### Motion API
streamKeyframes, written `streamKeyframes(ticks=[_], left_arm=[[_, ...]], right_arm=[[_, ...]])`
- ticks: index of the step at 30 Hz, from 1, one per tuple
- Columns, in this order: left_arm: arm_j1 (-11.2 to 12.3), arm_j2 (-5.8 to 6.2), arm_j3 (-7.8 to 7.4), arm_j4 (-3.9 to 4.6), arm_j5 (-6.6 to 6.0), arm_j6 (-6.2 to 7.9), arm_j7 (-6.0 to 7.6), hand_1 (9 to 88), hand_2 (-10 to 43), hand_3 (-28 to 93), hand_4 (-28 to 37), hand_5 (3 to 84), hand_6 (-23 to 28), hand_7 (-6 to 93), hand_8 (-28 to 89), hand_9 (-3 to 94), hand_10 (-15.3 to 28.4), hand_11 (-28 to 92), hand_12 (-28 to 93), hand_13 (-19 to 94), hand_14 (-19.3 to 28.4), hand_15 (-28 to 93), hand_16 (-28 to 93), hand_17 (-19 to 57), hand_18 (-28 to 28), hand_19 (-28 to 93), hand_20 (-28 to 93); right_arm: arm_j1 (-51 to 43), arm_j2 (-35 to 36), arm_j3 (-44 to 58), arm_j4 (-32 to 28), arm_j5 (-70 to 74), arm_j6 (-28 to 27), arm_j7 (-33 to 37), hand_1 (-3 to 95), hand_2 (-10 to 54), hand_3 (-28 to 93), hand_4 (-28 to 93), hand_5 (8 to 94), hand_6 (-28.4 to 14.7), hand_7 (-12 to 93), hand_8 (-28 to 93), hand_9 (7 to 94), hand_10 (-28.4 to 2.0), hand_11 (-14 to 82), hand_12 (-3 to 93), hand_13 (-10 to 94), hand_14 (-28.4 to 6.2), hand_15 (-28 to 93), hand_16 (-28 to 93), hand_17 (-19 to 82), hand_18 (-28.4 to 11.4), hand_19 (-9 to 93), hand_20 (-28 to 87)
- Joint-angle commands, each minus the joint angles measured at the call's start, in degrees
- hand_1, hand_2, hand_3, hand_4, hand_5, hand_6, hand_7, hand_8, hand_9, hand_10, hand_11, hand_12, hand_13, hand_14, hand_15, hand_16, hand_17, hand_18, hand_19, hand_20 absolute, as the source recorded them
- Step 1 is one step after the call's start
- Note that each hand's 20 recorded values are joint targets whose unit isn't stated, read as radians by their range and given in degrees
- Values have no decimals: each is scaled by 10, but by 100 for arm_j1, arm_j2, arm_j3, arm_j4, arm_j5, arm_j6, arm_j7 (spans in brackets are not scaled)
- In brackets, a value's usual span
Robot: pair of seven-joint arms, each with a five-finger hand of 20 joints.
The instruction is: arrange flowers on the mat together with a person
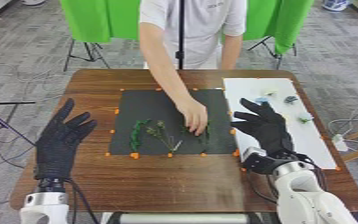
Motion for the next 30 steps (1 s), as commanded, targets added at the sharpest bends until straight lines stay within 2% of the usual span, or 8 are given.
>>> streamKeyframes(ticks=[1,8,13,16,17,18,24,30], left_arm=[[79,-8,11,-11,-16,54,-9,218,87,750,-274,315,54,115,-91,372,186,241,109,307,244,467,-78,-13,269,696,-122],[72,37,33,-18,-51,98,46,219,86,750,-274,315,54,115,-92,373,187,243,109,307,245,468,-79,-15,267,694,-119],[86,105,56,-36,-90,154,101,219,86,750,-274,315,54,115,-92,373,186,244,108,306,246,469,-79,-15,267,693,-116],[91,143,73,-49,-107,198,157,220,86,750,-273,314,54,115,-92,372,186,244,108,307,245,469,-79,-15,267,693,-115],[78,173,84,-45,-115,202,181,220,86,750,-273,314,54,116,-92,372,186,244,108,307,245,469,-79,-15,267,692,-115],[73,189,91,-49,-119,209,195,220,86,750,-273,314,54,115,-92,372,186,245,109,307,245,469,-79,-15,267,692,-114],[58,309,140,-59,-187,289,323,220,86,750,-274,316,56,116,-92,373,187,246,108,307,245,470,-79,-15,267,692,-113],[66,411,167,-82,-239,356,443,220,85,750,-273,316,56,116,-92,373,187,247,108,307,246,470,-80,-15,267,693,-112]], right_arm=[[-52,25,-40,-76,-116,225,-12,123,110,723,-275,450,-22,141,-126,500,-184,137,146,394,-204,388,127,50,-211,435,183],[10,301,-178,-176,-835,1079,49,135,92,735,-273,446,-23,146,-127,524,-188,192,161,437,-190,487,132,70,-216,494,209],[131,539,-76,-246,-1838,1412,666,154,65,734,-268,436,-24,151,-126,532,-188,254,171,461,-181,576,118,93,-227,550,232],[304,701,-61,-286,-2701,1639,1409,168,57,729,-262,437,-23,158,-125,541,-187,290,178,486,-177,622,116,116,-227,581,238],[1008,804,-584,-128,-3635,1914,2316,172,55,728,-259,439,-24,161,-127,546,-186,306,182,492,-178,633,115,121,-228,590,239],[1181,906,-712,-81,-4194,1926,2740,172,55,728,-258,440,-24,161,-128,548,-186,313,183,494,-178,640,114,121,-228,595,240],[1700,1297,-1008,92,-5722,1424,4433,187,45,725,-248,450,-24,170,-131,570,-183,404,200,518,-170,687,112,128,-231,620,247],[2340,1515,-1576,528,-6640,536,5415,227,30,727,-243,466,-21,174,-132,592,-184,429,197,549,-163,694,112,148,-236,643,250]])
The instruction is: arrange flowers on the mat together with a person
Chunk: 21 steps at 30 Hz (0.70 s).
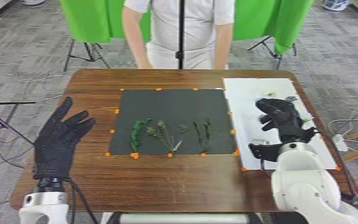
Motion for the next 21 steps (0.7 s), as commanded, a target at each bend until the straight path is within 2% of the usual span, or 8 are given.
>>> streamKeyframes(ticks=[1,3,4,6,7,10,13,21], left_arm=[[17,122,44,-28,-88,110,151,220,85,751,-273,316,56,116,-92,374,187,247,108,307,245,471,-80,-15,267,692,-112],[19,102,27,-30,-75,94,137,220,85,751,-273,316,56,116,-92,373,187,247,109,307,245,471,-80,-15,267,692,-111],[7,92,21,-29,-109,63,125,220,85,751,-273,316,56,117,-92,374,187,248,109,307,245,471,-79,-15,267,693,-111],[-3,134,56,-17,-289,6,223,220,86,751,-273,315,56,117,-92,374,187,248,109,307,245,471,-79,-15,267,693,-111],[-18,149,73,-9,-326,-1,258,220,86,751,-273,315,56,117,-92,374,187,248,109,307,245,472,-79,-15,267,693,-111],[-7,182,81,-5,-303,41,283,221,86,751,-272,315,56,117,-92,374,188,249,109,308,245,473,-79,-15,268,693,-111],[-30,186,81,3,-320,23,272,221,85,752,-272,315,56,117,-92,374,187,249,110,309,246,474,-80,-14,268,695,-110],[-103,239,142,35,-345,15,350,220,85,752,-273,316,57,118,-91,375,187,252,109,309,246,476,-81,-14,268,695,-111]], right_arm=[[940,271,-405,438,-1701,-1071,1595,229,29,726,-243,467,-20,174,-132,598,-184,429,196,553,-161,693,112,149,-237,645,249],[1070,254,-504,568,-1733,-1308,1672,241,26,722,-243,473,-19,177,-132,611,-183,433,195,571,-159,690,112,155,-240,652,250],[1126,247,-544,623,-1726,-1443,1698,247,24,718,-243,478,-18,179,-132,616,-181,436,196,577,-157,689,113,158,-241,654,249],[1232,230,-645,748,-1777,-1675,1762,257,19,719,-241,483,-16,181,-133,623,-179,437,196,583,-156,687,114,160,-242,656,248],[1285,242,-704,801,-1787,-1740,1787,262,17,718,-241,484,-15,181,-134,624,-179,436,195,585,-156,685,115,161,-241,656,247],[1457,237,-906,964,-1851,-1833,1807,278,9,718,-241,490,-9,186,-137,633,-179,426,191,589,-155,679,118,161,-242,657,243],[1626,227,-1107,1102,-1928,-1959,1817,286,4,720,-244,493,-6,187,-139,639,-179,419,191,595,-153,672,120,162,-243,659,240],[1990,141,-1467,1547,-1863,-2262,1956,306,-8,723,-247,498,2,184,-140,650,-175,401,189,607,-150,656,125,164,-245,659,232]])
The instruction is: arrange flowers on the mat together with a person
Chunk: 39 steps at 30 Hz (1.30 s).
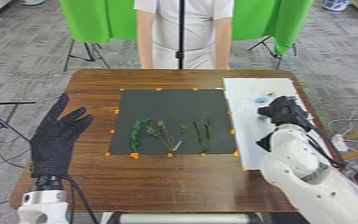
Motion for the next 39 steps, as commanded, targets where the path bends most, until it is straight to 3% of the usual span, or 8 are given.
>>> streamKeyframes(ticks=[1,12,16,19,21,25,33,39], left_arm=[[-38,41,51,45,-59,-37,66,221,85,752,-273,316,57,118,-91,375,188,252,109,309,247,477,-81,-14,268,695,-111],[-108,80,91,75,-97,-46,107,221,84,753,-273,316,57,119,-92,375,188,253,109,309,246,478,-81,-14,268,695,-111],[-115,99,96,82,-119,-42,141,222,85,752,-273,316,57,120,-92,375,188,253,109,309,246,478,-82,-14,267,695,-111],[-128,94,105,86,-165,-50,141,222,85,752,-272,317,57,120,-92,376,188,253,109,309,246,478,-82,-14,267,695,-111],[-104,97,107,74,-163,-38,143,222,85,752,-272,317,57,121,-92,376,188,253,109,309,246,478,-82,-14,267,696,-111],[-91,114,105,71,-181,-29,164,222,85,751,-271,317,57,121,-93,376,188,254,109,309,246,478,-82,-14,267,696,-111],[-12,160,67,17,-215,15,233,222,85,752,-271,317,57,120,-93,376,188,253,108,309,246,479,-82,-14,267,696,-111],[0,307,92,-56,-239,86,360,222,85,752,-271,317,58,120,-93,376,188,253,109,309,246,479,-82,-14,267,696,-111]], right_arm=[[332,-74,-251,379,0,-280,122,308,-9,722,-247,498,4,182,-140,654,-176,390,185,609,-150,653,125,165,-246,659,231],[860,-181,-853,944,-29,-717,101,355,-39,719,-251,525,29,174,-142,677,-170,302,172,631,-144,614,125,172,-249,654,218],[1039,-178,-1325,1092,-613,-762,154,443,-90,720,-271,606,38,185,-149,732,-135,271,174,681,-115,551,148,199,-242,652,207],[1086,-204,-1508,1150,-705,-638,128,550,-95,626,-281,707,39,201,-70,829,-84,133,300,729,-80,491,224,229,-225,664,196],[1031,-242,-1514,1160,-759,-666,123,599,-95,591,-281,785,44,223,-39,895,-62,98,338,777,-47,444,287,246,-206,679,199],[953,-265,-1467,1125,-710,-669,49,632,-95,566,-282,831,46,230,-23,932,-44,99,348,814,-26,427,310,257,-185,702,206],[769,-158,-1240,508,-897,-497,-49,646,-95,577,-283,848,25,226,-8,937,-39,92,358,824,-15,407,342,261,-155,697,208],[979,-108,-1304,-109,-1235,-243,-119,651,-95,583,-283,852,21,220,-4,937,-41,94,362,825,-18,407,353,261,-138,682,208]])
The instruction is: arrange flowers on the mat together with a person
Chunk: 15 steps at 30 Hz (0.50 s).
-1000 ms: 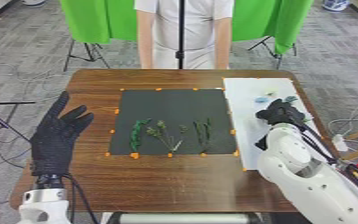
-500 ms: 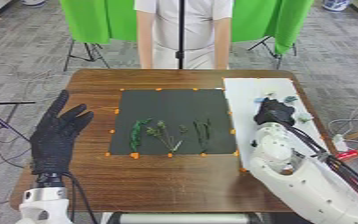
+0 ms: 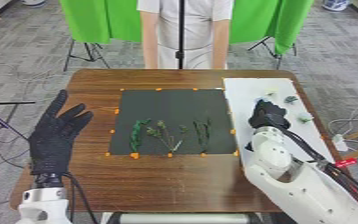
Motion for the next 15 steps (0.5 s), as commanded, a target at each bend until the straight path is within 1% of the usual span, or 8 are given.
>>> streamKeyframes(ticks=[1,4,6,8,9,10,11,15], left_arm=[[92,176,14,-91,-75,87,153,222,86,751,-271,318,58,120,-93,376,188,253,109,309,246,479,-82,-14,267,696,-111],[91,226,16,-114,-77,99,179,222,86,751,-270,318,58,119,-93,376,188,254,108,309,246,479,-82,-14,267,696,-111],[79,210,7,-123,-48,90,156,222,86,751,-270,318,58,121,-92,376,188,254,108,309,246,479,-82,-14,267,696,-111],[99,266,24,-165,-81,132,221,223,86,750,-271,318,58,120,-93,375,188,254,108,309,246,479,-82,-14,267,697,-111],[115,288,8,-182,-47,117,260,223,86,750,-271,318,58,120,-93,375,188,253,108,309,246,479,-82,-14,267,697,-111],[126,325,4,-206,-37,137,291,223,86,750,-271,318,58,120,-93,375,188,253,108,309,246,479,-82,-14,267,697,-111],[138,378,-1,-235,-54,159,335,223,86,750,-271,318,58,120,-93,375,188,253,108,308,246,479,-82,-14,267,697,-111],[120,715,55,-330,-162,300,660,223,86,750,-270,317,58,119,-92,375,188,253,108,309,247,480,-82,-11,270,715,-105]], right_arm=[[269,54,-84,-795,-512,318,-103,649,-95,591,-283,853,20,219,-3,937,-45,103,360,830,-21,412,352,261,-135,679,208],[390,82,-102,-1081,-471,433,-260,649,-95,597,-283,856,13,218,-1,937,-46,106,360,831,-23,416,352,262,-132,677,209],[454,75,-114,-1252,-416,458,-370,648,-95,601,-283,857,12,216,2,937,-46,106,362,831,-23,418,353,262,-132,676,210],[509,58,-125,-1432,-202,515,-610,645,-95,608,-283,857,12,215,4,937,-46,106,363,833,-24,419,352,263,-131,675,211],[543,50,-150,-1526,-37,570,-749,645,-95,609,-283,857,11,214,4,937,-46,106,363,833,-25,420,353,263,-130,675,211],[601,18,-209,-1582,118,579,-936,646,-95,609,-283,857,11,213,5,937,-47,106,364,833,-24,420,354,263,-129,673,211],[704,-19,-326,-1612,205,559,-1129,647,-95,609,-283,857,10,213,6,937,-47,107,364,832,-24,421,355,264,-128,672,211],[1197,-425,-936,-1570,631,531,-1868,645,-95,612,-283,858,10,212,8,937,-47,106,369,831,-25,422,358,264,-123,664,211]])
